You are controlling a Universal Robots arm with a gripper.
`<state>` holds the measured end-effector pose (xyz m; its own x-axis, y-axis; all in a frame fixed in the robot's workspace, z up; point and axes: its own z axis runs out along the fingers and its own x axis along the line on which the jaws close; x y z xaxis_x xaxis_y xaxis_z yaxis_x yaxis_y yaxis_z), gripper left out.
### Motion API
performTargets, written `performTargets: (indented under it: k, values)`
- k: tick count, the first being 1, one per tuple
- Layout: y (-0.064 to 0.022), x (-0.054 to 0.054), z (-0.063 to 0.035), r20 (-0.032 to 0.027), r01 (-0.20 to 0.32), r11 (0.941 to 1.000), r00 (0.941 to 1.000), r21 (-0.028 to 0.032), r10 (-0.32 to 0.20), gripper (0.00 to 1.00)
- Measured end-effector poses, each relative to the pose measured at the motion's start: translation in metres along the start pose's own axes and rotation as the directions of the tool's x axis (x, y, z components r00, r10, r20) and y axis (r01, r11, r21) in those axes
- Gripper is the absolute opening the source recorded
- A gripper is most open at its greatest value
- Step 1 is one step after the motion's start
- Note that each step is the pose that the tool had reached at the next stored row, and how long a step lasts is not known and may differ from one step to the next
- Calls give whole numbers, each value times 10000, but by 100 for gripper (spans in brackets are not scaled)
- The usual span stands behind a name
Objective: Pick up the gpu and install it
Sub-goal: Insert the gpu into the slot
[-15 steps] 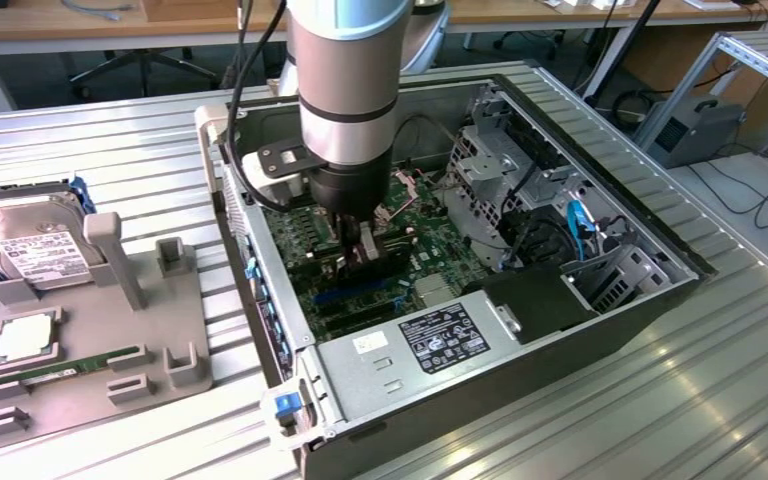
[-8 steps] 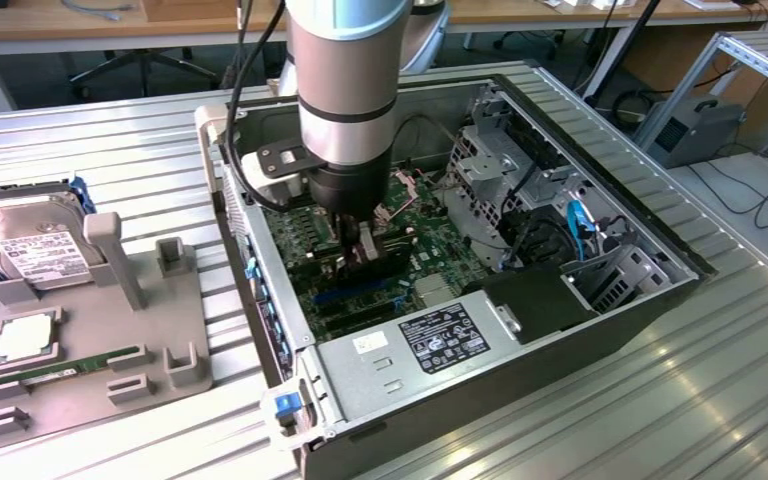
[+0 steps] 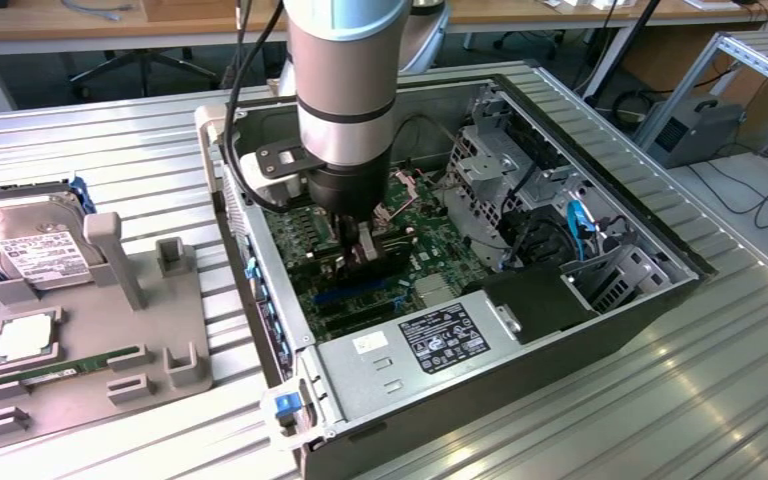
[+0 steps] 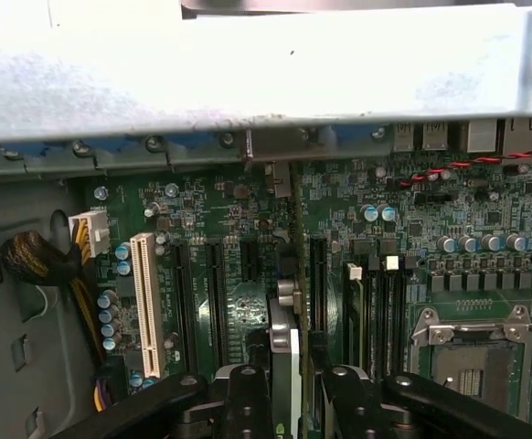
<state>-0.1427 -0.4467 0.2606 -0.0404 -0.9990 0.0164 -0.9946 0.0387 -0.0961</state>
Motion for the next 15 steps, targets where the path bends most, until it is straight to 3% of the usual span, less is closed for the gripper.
performTargets:
  k: [15]
  values:
    - [1, -1, 15, -8, -34, 10000, 10000, -6, 34, 27]
